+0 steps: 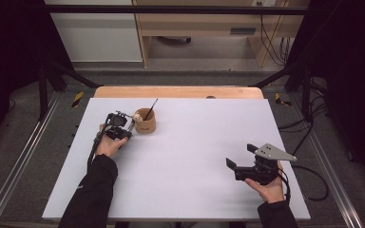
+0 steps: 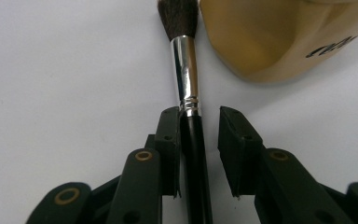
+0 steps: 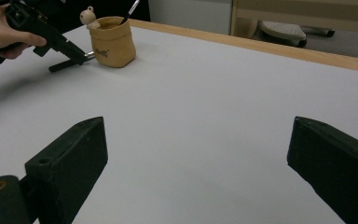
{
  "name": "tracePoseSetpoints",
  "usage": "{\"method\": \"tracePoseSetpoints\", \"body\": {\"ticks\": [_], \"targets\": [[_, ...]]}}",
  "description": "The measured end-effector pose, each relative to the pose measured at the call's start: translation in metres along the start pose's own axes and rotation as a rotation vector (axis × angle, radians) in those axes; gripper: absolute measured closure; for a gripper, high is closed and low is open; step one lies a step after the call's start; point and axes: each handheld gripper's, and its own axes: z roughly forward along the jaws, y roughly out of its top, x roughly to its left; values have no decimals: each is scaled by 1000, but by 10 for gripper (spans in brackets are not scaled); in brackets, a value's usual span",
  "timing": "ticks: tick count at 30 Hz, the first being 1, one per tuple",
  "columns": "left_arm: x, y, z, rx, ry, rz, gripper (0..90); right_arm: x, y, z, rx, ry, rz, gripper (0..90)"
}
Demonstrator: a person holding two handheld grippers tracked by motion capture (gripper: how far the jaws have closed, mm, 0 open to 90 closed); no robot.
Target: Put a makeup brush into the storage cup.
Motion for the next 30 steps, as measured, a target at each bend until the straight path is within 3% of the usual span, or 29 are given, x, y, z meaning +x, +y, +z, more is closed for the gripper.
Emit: {"method": "tracePoseSetpoints", "body": {"ticks": [10, 26, 30], "targets": [[5, -1, -1, 21, -35, -57, 762, 1, 0, 0, 1, 3, -2, 56], [5, -2, -1, 10, -28, -87, 787, 1, 0, 0, 0, 2, -1, 57], [6, -3, -4, -1, -6, -85, 787, 0, 0, -1, 0, 1, -2, 57]]}}
